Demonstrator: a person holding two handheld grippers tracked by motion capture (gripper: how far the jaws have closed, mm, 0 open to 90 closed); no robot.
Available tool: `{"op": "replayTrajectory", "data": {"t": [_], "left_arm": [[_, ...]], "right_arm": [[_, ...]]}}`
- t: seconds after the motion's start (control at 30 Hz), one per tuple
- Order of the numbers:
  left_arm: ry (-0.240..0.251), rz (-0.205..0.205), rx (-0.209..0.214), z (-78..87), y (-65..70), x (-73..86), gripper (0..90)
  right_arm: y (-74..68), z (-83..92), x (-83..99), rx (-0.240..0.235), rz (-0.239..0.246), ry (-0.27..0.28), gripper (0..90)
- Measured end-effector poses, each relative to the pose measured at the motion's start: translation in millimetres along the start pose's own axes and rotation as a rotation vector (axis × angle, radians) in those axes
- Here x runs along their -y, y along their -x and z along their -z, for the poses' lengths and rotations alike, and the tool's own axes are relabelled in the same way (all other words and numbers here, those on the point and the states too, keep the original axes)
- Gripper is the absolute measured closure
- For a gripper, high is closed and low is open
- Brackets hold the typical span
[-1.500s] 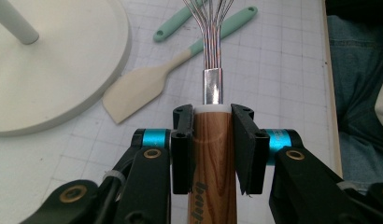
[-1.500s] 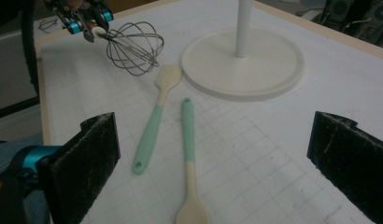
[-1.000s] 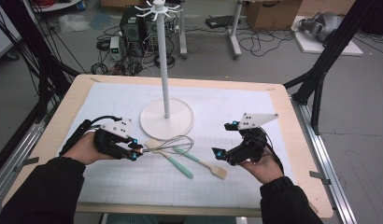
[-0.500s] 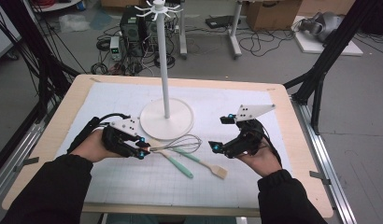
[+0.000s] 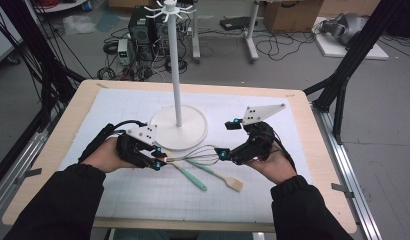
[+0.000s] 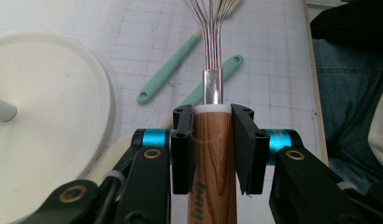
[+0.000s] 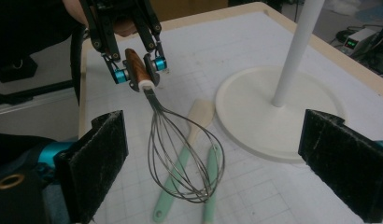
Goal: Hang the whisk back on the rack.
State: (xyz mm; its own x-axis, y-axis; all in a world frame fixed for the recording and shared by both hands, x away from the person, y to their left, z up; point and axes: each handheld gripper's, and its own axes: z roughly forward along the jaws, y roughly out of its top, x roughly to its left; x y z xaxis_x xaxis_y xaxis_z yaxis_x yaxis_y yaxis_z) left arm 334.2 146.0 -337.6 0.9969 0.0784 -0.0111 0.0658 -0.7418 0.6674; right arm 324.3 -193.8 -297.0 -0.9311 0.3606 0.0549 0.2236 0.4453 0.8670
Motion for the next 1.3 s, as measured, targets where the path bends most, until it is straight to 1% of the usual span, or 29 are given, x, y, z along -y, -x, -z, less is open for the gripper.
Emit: {"op": "replayTrajectory", "data": {"t": [0.07,0.13,0.23,0.27,0.33,0.37,0.4,0.43,0.47,0.5,0.53,0.57,0.63,0.67,0.7,0.77,0.8,0.83,0.87,0.9,0.93,0.97,1.0,1.03,1.13,1.17,1.2,1.23,1.3], "left_arm": [[-0.005,-0.008,0.004,-1.9,0.1,-2.9,70.5],[-0.008,-0.004,0.008,-4.3,0.5,-5.9,70.5],[-0.015,-0.016,0.015,-7.5,0.1,-11.7,70.5],[-0.007,-0.010,0.018,-9.1,0.7,-13.4,70.6],[-0.017,-0.029,0.020,-11.5,0.2,-17.5,70.6],[-0.023,-0.027,0.024,-12.3,0.2,-19.6,70.6],[-0.023,-0.031,0.025,-13.0,-0.3,-21.3,70.5],[-0.014,-0.025,0.025,-14.0,0.0,-22.6,70.5],[-0.020,-0.032,0.024,-14.1,-0.7,-24.0,70.5],[-0.021,-0.027,0.026,-14.6,-0.7,-25.6,70.6],[-0.022,-0.028,0.027,-15.2,-0.6,-27.2,70.5],[-0.027,-0.035,0.027,-15.7,-0.5,-29.0,70.6],[-0.028,-0.039,0.036,-17.7,0.9,-33.0,70.5],[-0.032,-0.048,0.038,-18.5,1.2,-35.1,70.5],[-0.030,-0.049,0.042,-19.8,1.4,-36.5,70.5],[-0.037,-0.048,0.045,-22.6,1.7,-38.5,70.5],[-0.039,-0.047,0.049,-23.9,1.9,-38.9,70.5],[-0.042,-0.046,0.052,-24.9,2.4,-39.2,70.5],[-0.049,-0.056,0.054,-25.5,2.2,-39.7,70.5],[-0.051,-0.056,0.055,-26.5,2.6,-39.8,70.5],[-0.051,-0.057,0.056,-27.2,2.9,-39.9,70.5],[-0.050,-0.055,0.057,-27.7,3.4,-40.0,70.6],[-0.053,-0.060,0.058,-27.7,3.1,-40.2,70.5],[-0.046,-0.051,0.058,-28.6,3.6,-40.0,70.5],[-0.054,-0.052,0.059,-29.8,3.7,-40.1,70.6],[-0.058,-0.062,0.058,-29.8,3.3,-40.7,70.5],[-0.052,-0.055,0.060,-30.5,4.3,-41.1,70.5],[-0.056,-0.062,0.059,-30.4,4.4,-41.9,70.5],[-0.049,-0.059,0.062,-31.0,5.1,-43.3,70.5]], "right_arm": [[-0.3,-1.4,-1.1,-0.011,0.002,-0.004,6.8],[-0.1,-3.7,-2.2,-0.016,0.006,-0.010,6.8],[-1.0,-7.6,-4.7,-0.030,0.011,-0.022,6.8],[-1.8,-9.1,-5.7,-0.037,0.011,-0.027,6.8],[-2.4,-12.4,-8.2,-0.043,0.022,-0.037,6.8],[-3.3,-13.6,-9.8,-0.048,0.019,-0.043,6.8],[-3.2,-15.0,-11.5,-0.045,0.030,-0.044,6.8],[-3.4,-15.8,-13.1,-0.051,0.035,-0.047,6.8],[-3.8,-16.8,-14.7,-0.056,0.034,-0.043,6.8],[-3.9,-17.8,-16.1,-0.058,0.037,-0.045,6.8],[-4.3,-19.0,-17.2,-0.062,0.036,-0.052,6.8],[-3.8,-20.5,-18.3,-0.065,0.047,-0.054,6.8],[-4.4,-22.8,-19.9,-0.073,0.048,-0.062,6.8],[-4.4,-24.2,-20.7,-0.074,0.053,-0.066,6.8],[-4.8,-25.3,-21.3,-0.077,0.050,-0.074,6.8],[-4.3,-28.6,-22.1,-0.087,0.059,-0.080,6.9],[-4.6,-29.7,-22.4,-0.089,0.058,-0.093,6.9],[-4.4,-31.4,-22.4,-0.088,0.062,-0.095,7.4],[-4.5,-32.2,-22.3,-0.097,0.058,-0.106,10.5],[-3.9,-33.3,-22.3,-0.110,0.067,-0.110,17.2],[-3.9,-34.4,-22.1,-0.113,0.074,-0.114,19.6],[-3.9,-35.8,-21.8,-0.118,0.079,-0.124,16.6],[-4.1,-37.2,-21.5,-0.120,0.080,-0.132,15.9],[-3.9,-38.3,-21.4,-0.117,0.080,-0.135,16.1],[-4.2,-42.5,-20.7,-0.132,0.085,-0.148,17.4],[-4.0,-44.0,-20.6,-0.139,0.093,-0.155,19.2],[-4.3,-45.2,-20.5,-0.142,0.099,-0.163,20.6],[-5.0,-46.8,-20.4,-0.145,0.103,-0.173,20.8],[-5.4,-50.0,-20.2,-0.151,0.117,-0.188,22.4]]}}
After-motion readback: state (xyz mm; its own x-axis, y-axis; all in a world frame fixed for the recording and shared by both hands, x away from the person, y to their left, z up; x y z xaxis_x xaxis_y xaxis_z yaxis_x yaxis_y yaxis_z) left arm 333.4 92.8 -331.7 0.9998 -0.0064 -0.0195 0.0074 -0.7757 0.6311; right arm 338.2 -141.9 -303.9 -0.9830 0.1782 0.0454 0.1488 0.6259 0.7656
